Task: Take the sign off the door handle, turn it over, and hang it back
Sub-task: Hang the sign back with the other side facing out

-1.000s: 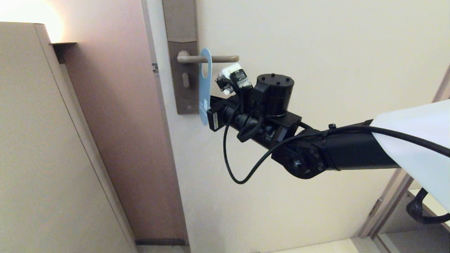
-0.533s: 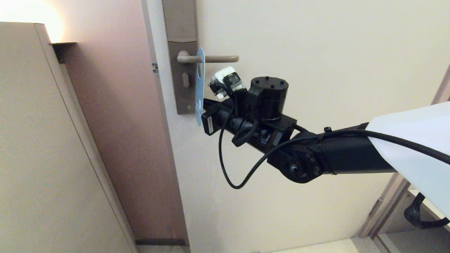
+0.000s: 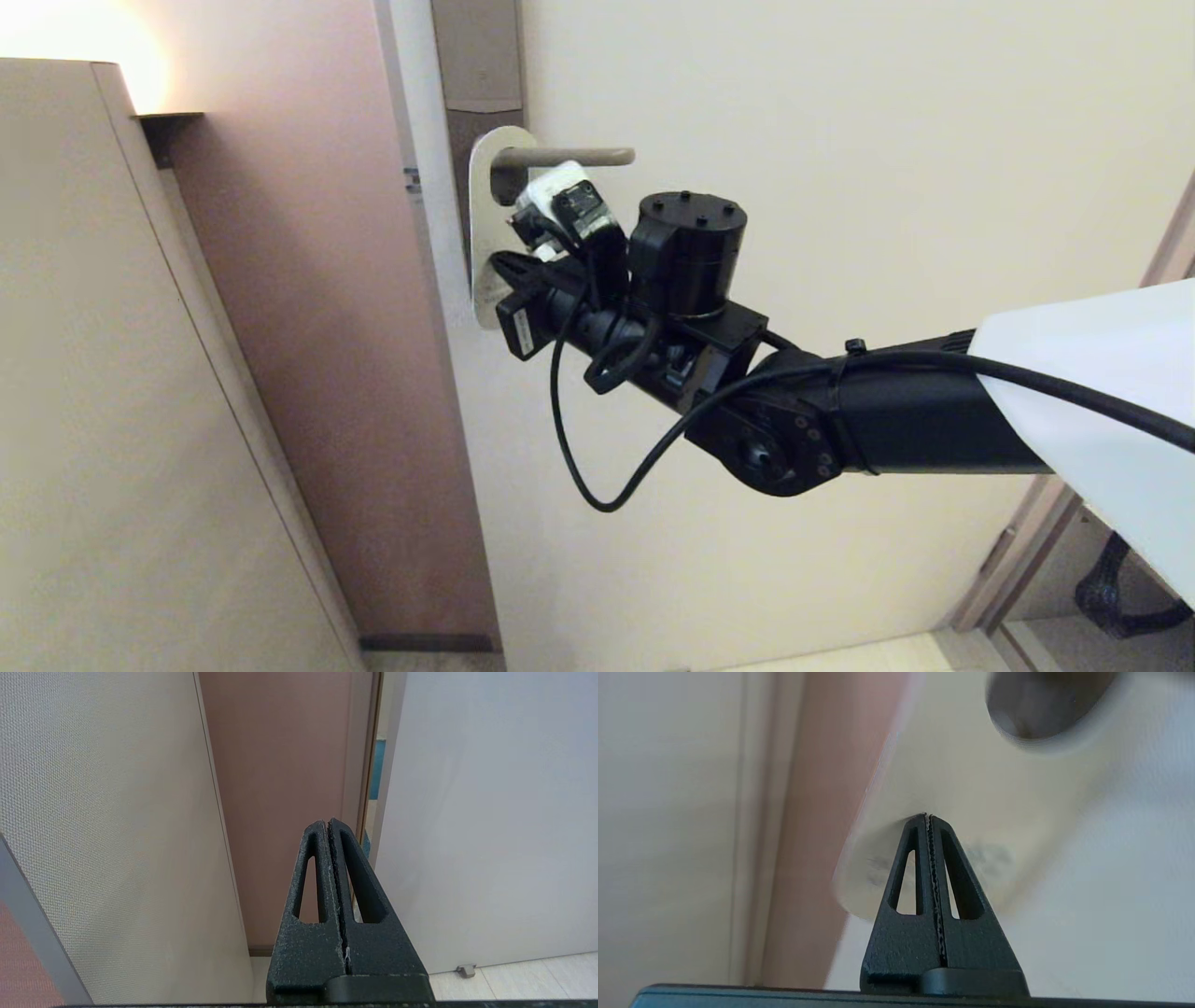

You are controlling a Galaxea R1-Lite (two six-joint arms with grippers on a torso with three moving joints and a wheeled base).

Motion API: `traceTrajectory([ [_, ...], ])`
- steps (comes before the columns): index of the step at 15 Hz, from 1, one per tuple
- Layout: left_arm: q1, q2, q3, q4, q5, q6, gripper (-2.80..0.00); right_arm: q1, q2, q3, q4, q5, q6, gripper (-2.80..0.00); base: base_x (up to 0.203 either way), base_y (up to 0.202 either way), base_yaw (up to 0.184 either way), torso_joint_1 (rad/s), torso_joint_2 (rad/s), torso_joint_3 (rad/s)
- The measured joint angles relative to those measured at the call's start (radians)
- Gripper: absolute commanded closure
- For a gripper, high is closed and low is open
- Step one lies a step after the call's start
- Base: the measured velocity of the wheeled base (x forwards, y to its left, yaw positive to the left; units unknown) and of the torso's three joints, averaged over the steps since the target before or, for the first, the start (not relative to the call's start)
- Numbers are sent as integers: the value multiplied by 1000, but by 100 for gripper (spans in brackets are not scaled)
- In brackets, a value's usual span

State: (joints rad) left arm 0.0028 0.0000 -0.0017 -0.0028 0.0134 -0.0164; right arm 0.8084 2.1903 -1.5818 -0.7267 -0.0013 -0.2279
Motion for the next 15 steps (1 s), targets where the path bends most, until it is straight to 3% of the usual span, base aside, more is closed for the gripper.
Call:
traceTrajectory([
  [9, 0, 0, 0, 0, 0, 0, 0, 28, 140, -207, -9, -147, -2, 0, 0, 0, 0, 0, 0, 0],
  [15, 0, 0, 0, 0, 0, 0, 0, 27, 212, -255, -9, -200, 1, 0, 0, 0, 0, 0, 0, 0],
])
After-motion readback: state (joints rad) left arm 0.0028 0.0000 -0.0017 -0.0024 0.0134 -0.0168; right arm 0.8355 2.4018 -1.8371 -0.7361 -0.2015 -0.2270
